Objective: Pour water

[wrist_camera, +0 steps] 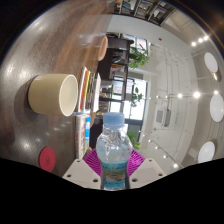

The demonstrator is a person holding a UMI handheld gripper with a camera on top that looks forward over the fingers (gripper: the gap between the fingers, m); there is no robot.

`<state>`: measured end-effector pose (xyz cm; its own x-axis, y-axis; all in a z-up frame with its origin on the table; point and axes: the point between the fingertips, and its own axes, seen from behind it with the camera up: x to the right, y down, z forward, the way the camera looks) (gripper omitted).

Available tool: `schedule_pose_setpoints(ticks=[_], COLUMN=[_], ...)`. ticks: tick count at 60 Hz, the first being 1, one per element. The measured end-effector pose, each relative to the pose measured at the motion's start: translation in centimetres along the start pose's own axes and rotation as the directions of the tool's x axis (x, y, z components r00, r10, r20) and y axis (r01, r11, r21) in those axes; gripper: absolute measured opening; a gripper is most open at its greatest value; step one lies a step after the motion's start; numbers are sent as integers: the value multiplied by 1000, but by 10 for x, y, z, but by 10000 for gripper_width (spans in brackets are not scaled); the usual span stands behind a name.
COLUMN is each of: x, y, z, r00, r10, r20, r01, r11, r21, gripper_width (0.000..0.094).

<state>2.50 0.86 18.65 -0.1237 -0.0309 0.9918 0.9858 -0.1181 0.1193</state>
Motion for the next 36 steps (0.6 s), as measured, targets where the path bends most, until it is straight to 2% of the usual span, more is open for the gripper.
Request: schedule_pose_setpoints(ticks=[11, 19, 25, 29, 36], x=[1, -6, -15, -15, -14], y=[-36, -51, -50, -51, -50], z=[16, 23, 28, 29, 29], r00=[935, 850, 828, 803, 826], r10=[-349, -517, -554, -585, -554], r20=[-68, -104, -89, -111, -105], r01=[353, 524, 560, 593, 562], r11=[934, 849, 826, 802, 824], r21=[58, 64, 64, 70, 68], gripper_width=[276, 282, 287, 280, 284])
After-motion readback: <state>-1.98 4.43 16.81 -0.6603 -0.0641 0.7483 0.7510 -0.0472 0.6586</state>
